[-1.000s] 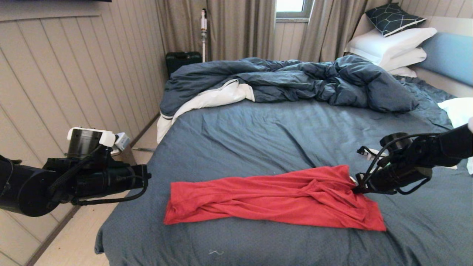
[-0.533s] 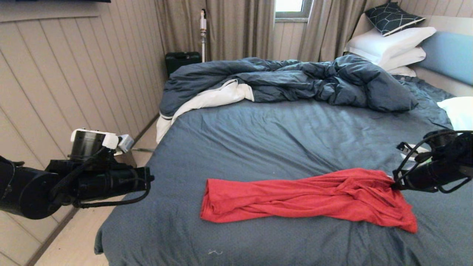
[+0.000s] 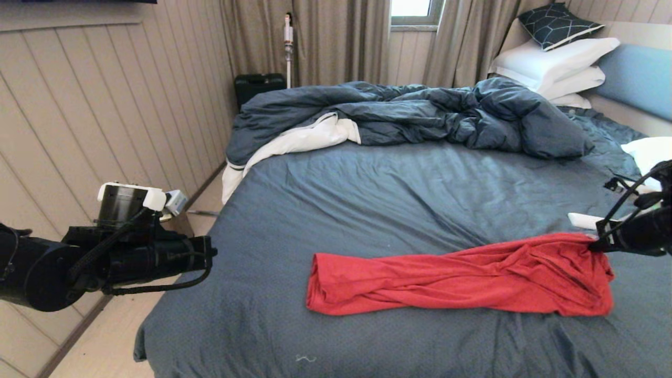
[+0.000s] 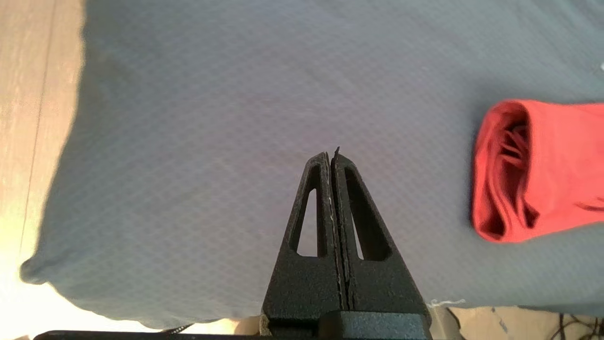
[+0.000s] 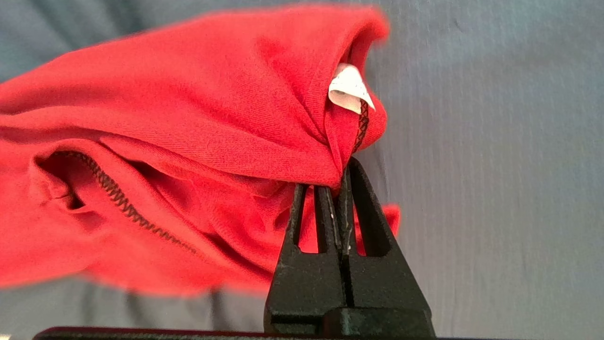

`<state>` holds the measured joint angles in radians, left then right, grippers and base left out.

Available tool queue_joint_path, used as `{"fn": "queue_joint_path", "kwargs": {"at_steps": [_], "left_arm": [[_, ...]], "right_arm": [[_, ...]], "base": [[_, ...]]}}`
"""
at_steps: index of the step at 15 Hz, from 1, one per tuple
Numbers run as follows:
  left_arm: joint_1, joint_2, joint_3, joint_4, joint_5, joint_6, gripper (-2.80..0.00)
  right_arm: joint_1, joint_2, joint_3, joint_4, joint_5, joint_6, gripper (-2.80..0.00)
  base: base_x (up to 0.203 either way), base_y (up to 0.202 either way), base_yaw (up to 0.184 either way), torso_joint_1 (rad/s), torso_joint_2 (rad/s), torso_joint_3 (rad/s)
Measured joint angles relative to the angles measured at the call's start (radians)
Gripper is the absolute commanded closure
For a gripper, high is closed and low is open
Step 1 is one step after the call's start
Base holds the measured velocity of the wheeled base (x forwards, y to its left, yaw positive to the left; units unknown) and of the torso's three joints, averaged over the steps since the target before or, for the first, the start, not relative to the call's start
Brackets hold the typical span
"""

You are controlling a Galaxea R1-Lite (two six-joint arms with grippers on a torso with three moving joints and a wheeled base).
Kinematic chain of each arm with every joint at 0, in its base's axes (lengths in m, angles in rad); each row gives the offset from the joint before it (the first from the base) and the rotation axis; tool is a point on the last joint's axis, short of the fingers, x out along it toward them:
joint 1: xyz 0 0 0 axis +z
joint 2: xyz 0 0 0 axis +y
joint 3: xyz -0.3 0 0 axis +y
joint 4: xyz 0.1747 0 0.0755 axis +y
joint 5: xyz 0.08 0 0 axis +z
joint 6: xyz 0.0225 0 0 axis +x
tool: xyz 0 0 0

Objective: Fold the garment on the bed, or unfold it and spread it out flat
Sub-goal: Fold the red T-shirt

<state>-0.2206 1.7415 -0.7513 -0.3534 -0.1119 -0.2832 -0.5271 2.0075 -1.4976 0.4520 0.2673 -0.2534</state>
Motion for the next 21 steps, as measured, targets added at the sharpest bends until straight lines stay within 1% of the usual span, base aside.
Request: {"fn": "queue_joint_path", "kwargs": {"at_steps": [3,5,8,11,13,14,17,19,21], "left_arm": [[0.001,-0.004,0.001,0.0,0.0,0.0,0.0],[0.001,-0.009,0.002,0.0,0.001,-0.001,0.0],[0.003,-0.009,0.003,0.0,0.001,0.002,0.0],[0.0,-0.01,0.005,-0.001,-0.001,0.003,0.0],[0.003,-0.012,0.01,-0.001,-0.002,0.004,0.0],[0.002,-0.013,0.012,0.0,-0.003,0.004,0.0],[0.0,-0.019,0.017,0.0,-0.006,0.005,0.0],[-0.001,-0.02,0.02,0.002,-0.008,0.005,0.0],[-0.013,-0.02,0.026,0.001,-0.007,0.005,0.0]], "right_arm": [[0.152,-0.083,-0.008,0.059,0.02,0.039,0.0],[0.274,-0.116,-0.043,0.098,0.02,0.089,0.0],[0.496,-0.122,-0.186,0.209,0.02,0.171,0.0],[0.706,-0.089,-0.311,0.322,0.018,0.243,0.0],[0.835,-0.05,-0.364,0.35,0.007,0.277,0.0],[0.887,-0.021,-0.392,0.355,-0.008,0.287,0.0],[0.973,0.079,-0.451,0.322,-0.078,0.292,0.0],[1.017,0.131,-0.463,0.293,-0.087,0.291,0.0],[1.031,0.165,-0.466,0.245,-0.089,0.29,0.0]], "base": [[0.0,0.0,0.0,0.0,0.0,0.0],[0.0,0.0,0.0,0.0,0.0,0.0],[0.0,0.0,0.0,0.0,0.0,0.0],[0.0,0.0,0.0,0.0,0.0,0.0],[0.0,0.0,0.0,0.0,0.0,0.0],[0.0,0.0,0.0,0.0,0.0,0.0],[0.0,0.0,0.0,0.0,0.0,0.0],[0.0,0.0,0.0,0.0,0.0,0.0],[0.0,0.0,0.0,0.0,0.0,0.0]]}}
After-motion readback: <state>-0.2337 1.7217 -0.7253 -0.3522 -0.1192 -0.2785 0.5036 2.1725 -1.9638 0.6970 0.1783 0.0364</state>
